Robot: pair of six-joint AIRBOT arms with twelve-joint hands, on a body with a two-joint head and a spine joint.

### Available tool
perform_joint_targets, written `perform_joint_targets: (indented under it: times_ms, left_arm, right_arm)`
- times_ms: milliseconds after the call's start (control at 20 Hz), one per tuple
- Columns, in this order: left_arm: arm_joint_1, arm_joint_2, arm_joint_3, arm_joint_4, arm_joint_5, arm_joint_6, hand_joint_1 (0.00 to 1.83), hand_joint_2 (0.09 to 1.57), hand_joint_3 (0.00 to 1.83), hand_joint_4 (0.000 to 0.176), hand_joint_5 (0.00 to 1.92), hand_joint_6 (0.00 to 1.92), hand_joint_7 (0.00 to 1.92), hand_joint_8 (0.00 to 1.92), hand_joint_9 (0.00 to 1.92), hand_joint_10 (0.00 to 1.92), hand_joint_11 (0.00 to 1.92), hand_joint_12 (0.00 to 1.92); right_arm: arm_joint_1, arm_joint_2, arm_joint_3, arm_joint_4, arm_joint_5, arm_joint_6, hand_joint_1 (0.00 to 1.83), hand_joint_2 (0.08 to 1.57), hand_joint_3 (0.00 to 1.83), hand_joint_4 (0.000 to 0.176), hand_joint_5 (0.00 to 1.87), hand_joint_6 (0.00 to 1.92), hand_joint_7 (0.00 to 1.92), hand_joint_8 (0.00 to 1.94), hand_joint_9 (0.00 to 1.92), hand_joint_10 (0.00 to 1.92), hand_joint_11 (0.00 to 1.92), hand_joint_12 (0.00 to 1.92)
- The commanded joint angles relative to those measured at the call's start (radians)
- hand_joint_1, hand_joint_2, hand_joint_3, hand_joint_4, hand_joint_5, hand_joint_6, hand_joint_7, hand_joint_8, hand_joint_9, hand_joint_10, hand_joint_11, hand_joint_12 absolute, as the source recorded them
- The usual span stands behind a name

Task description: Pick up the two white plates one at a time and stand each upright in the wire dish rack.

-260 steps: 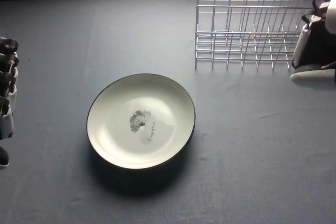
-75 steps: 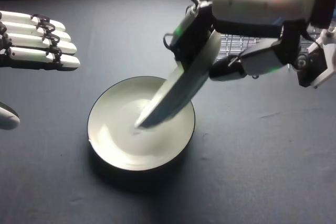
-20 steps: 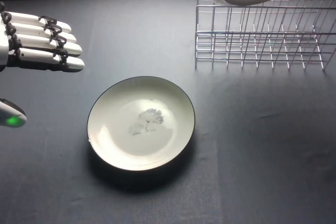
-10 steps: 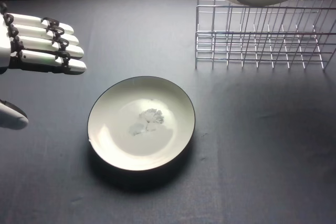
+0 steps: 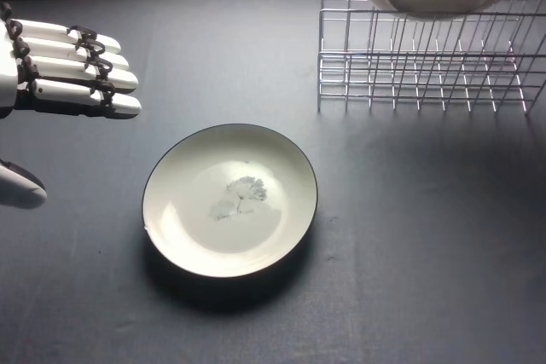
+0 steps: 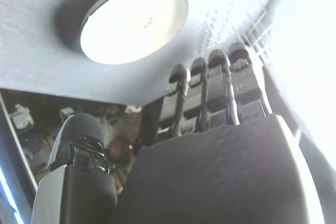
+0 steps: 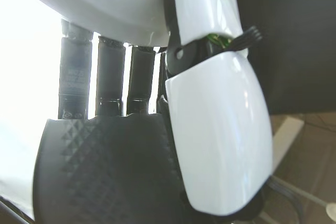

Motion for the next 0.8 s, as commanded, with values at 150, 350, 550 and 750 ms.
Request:
perform_joint_targets:
  times_ms: [150, 350, 550, 750]
  left_arm:
    - [-0.005, 0.000, 0.004, -0.057, -0.027, -0.003, 0.00, 1.22, 0.00, 0.000, 0.06, 0.00, 0.01, 0.00, 0.00, 0.00, 0.00, 0.00]
    - [0.031, -0.012, -0.018, -0.057, -0.018, 0.008, 0.00, 1.22, 0.00, 0.000, 0.12, 0.02, 0.06, 0.02, 0.04, 0.01, 0.04, 0.02]
    - [0.067, -0.018, -0.078, -0.061, 0.005, 0.018, 0.00, 1.23, 0.00, 0.000, 0.09, 0.00, 0.04, 0.00, 0.02, 0.00, 0.01, 0.01]
    - [0.097, -0.024, -0.119, -0.136, 0.028, 0.017, 0.00, 1.22, 0.00, 0.000, 0.09, 0.00, 0.04, 0.00, 0.03, 0.00, 0.02, 0.02]
  right_arm:
    - [0.004, -0.010, 0.041, 0.013, 0.113, 0.005, 1.39, 1.07, 0.00, 0.000, 0.95, 0.95, 1.09, 0.79, 1.06, 0.99, 0.97, 1.04]
    - [-0.028, -0.027, 0.067, 0.013, 0.112, 0.005, 1.39, 1.06, 0.00, 0.000, 0.96, 0.91, 1.11, 0.75, 1.07, 0.97, 1.00, 1.03]
    - [-0.070, -0.036, 0.084, 0.013, 0.114, 0.005, 1.39, 1.08, 0.00, 0.000, 0.94, 0.96, 1.07, 0.82, 1.05, 0.99, 0.97, 1.02]
    - [-0.114, -0.038, 0.097, 0.013, 0.115, 0.005, 1.39, 1.08, 0.00, 0.000, 0.95, 0.97, 1.06, 0.83, 1.05, 0.99, 0.98, 1.04]
